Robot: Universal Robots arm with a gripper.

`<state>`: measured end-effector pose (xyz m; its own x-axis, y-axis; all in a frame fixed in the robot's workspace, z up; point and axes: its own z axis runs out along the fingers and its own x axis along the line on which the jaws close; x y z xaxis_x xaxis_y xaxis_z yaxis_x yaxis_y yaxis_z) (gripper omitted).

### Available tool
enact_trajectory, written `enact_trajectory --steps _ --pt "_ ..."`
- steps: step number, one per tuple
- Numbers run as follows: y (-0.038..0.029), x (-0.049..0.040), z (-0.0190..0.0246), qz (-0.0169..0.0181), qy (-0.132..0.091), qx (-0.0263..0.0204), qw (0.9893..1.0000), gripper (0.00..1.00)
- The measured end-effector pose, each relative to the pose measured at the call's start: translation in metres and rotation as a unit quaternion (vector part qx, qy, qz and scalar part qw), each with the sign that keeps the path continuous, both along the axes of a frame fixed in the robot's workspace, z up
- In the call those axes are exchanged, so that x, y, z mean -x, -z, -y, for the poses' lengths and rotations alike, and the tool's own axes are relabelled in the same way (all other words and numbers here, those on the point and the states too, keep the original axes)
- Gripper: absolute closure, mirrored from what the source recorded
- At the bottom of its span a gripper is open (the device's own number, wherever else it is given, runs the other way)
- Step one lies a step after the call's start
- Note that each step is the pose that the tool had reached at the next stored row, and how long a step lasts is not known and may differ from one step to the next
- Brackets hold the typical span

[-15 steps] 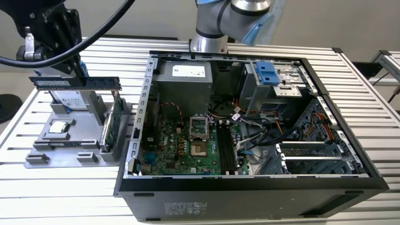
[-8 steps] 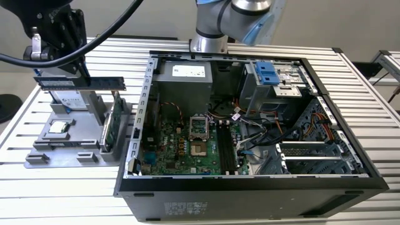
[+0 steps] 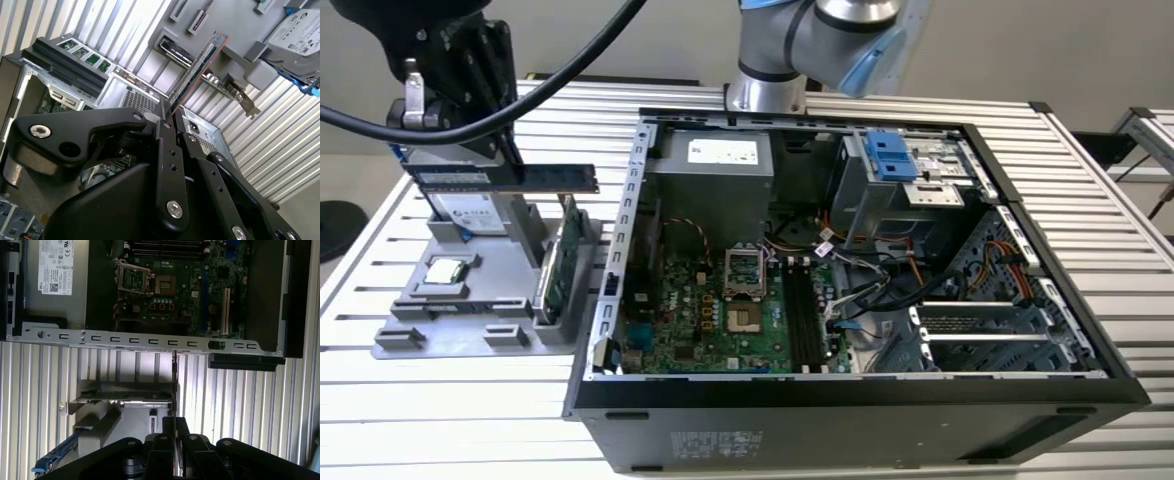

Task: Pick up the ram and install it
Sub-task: 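Pick up the ram and move it above insertion slot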

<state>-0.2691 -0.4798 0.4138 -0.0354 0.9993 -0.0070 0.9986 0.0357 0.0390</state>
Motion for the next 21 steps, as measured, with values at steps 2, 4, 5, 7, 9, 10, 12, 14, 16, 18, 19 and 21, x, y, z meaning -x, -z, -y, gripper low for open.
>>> enact_trajectory --steps 2,4,5,7,9,10,12,14,16,18,19,21 --pt "0.0000 -0.0019 0.0000 0.0000 0.000 0.0000 1.0000 1.00" --pt "0.0000 -0.0038 0.0000 0.0000 0.000 0.0000 1.0000 1.00" --pt "0.0000 -0.0047 0.0000 0.0000 0.000 0.0000 1.0000 1.00" --pt "0.0000 -0.0067 0.0000 0.0000 0.000 0.0000 1.0000 1.00" --pt "0.0000 -0.0086 0.0000 0.0000 0.000 0.0000 1.0000 1.00" --pt "0.0000 -0.0095 0.0000 0.0000 0.000 0.0000 1.0000 1.00" --pt "0.0000 -0.0115 0.0000 0.0000 0.000 0.0000 1.0000 1.00" --pt "-0.0001 -0.0134 0.0000 0.0000 0.000 0.0000 1.0000 1.00" --pt "0.0000 -0.0155 0.0000 0.0000 0.000 0.0000 1.0000 1.00" --pt "0.0000 -0.0176 0.0000 0.0000 0.000 0.0000 1.0000 1.00" --pt "0.0000 -0.0186 0.0000 0.0000 0.000 0.0000 1.0000 1.00" --pt "0.0000 -0.0209 0.0000 0.0000 0.000 0.0000 1.0000 1.00"
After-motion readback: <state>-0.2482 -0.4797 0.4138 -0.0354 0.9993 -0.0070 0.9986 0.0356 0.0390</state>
